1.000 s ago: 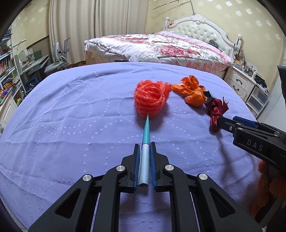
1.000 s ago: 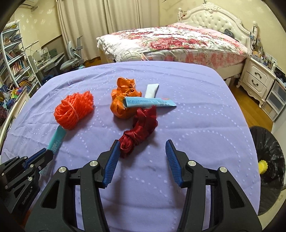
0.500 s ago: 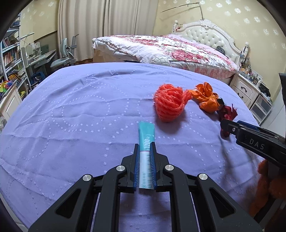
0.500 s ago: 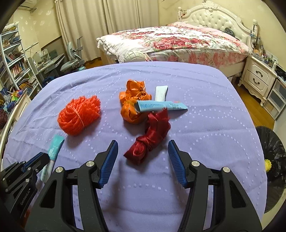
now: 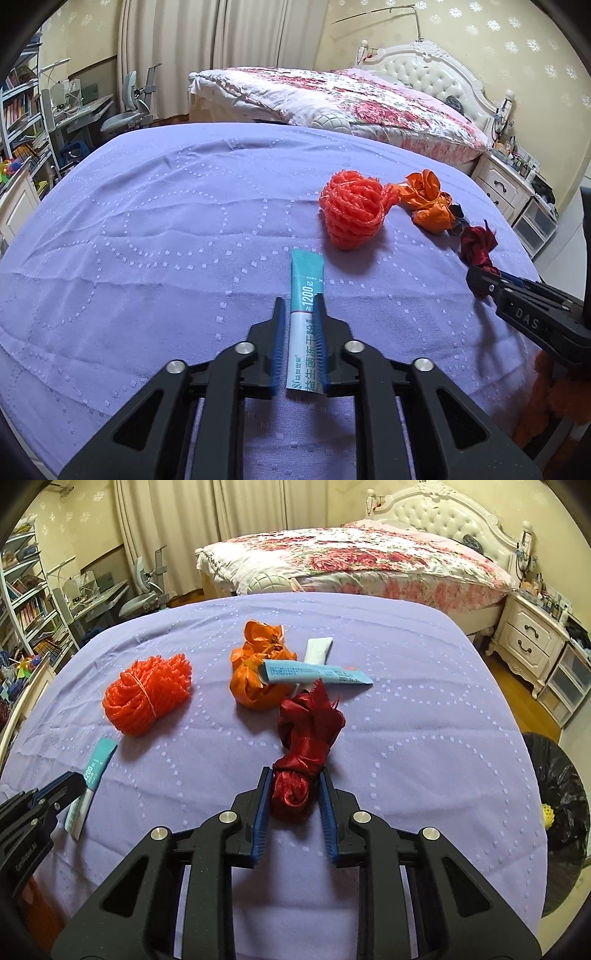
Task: Collect trash
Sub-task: 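Grasp the dark red ribbon with the right tool while the left tool holds the teal tube, then carry the ribbon and teal tube over the bin and open both tools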
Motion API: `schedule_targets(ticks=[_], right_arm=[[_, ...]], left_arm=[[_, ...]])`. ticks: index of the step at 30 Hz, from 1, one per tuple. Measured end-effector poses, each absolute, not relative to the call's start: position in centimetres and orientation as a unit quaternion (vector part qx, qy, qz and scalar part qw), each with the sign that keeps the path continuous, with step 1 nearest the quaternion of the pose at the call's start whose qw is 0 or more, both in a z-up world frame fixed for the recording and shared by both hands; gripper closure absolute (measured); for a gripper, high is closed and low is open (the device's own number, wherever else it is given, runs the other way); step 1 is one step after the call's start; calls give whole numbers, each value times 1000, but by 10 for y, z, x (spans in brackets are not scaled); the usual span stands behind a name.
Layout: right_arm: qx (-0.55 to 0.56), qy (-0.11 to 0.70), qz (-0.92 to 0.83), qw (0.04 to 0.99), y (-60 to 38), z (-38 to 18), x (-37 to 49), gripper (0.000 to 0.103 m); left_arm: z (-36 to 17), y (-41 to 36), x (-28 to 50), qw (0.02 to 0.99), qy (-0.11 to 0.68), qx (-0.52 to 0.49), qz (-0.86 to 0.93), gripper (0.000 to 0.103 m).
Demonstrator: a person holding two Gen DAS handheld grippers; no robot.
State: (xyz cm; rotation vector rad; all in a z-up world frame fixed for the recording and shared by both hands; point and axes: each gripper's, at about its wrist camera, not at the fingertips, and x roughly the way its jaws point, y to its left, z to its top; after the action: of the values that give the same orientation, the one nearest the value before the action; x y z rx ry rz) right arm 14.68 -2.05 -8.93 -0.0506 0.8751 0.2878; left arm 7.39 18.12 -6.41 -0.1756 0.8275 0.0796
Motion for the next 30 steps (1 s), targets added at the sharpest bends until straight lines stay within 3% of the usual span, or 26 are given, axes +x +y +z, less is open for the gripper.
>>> schedule_targets(ticks=[1,6,11,13,18,30], right_arm=[[-23,422,139,895,-23,-90,146,79],[-22,420,139,897,-28,-90,140,79],[-18,418,143,897,-31,-90,139,79],[-15,418,145,897,-33,-90,139,79],[-9,417,149,896,-37,-90,135,79],[-5,405,141,903,-55,-85,117,79]], left_arm=[[-64,182,74,910,403,-87,38,71],[-64,180,76,909,407,-86,34,47],[-69,172,81,904,422,-62,38,45],[-70,170,80,905,422,-53,36,60],[-70,169,78,907,417,-41,40,83],[-63,158,66,915,398,-49,36,85]])
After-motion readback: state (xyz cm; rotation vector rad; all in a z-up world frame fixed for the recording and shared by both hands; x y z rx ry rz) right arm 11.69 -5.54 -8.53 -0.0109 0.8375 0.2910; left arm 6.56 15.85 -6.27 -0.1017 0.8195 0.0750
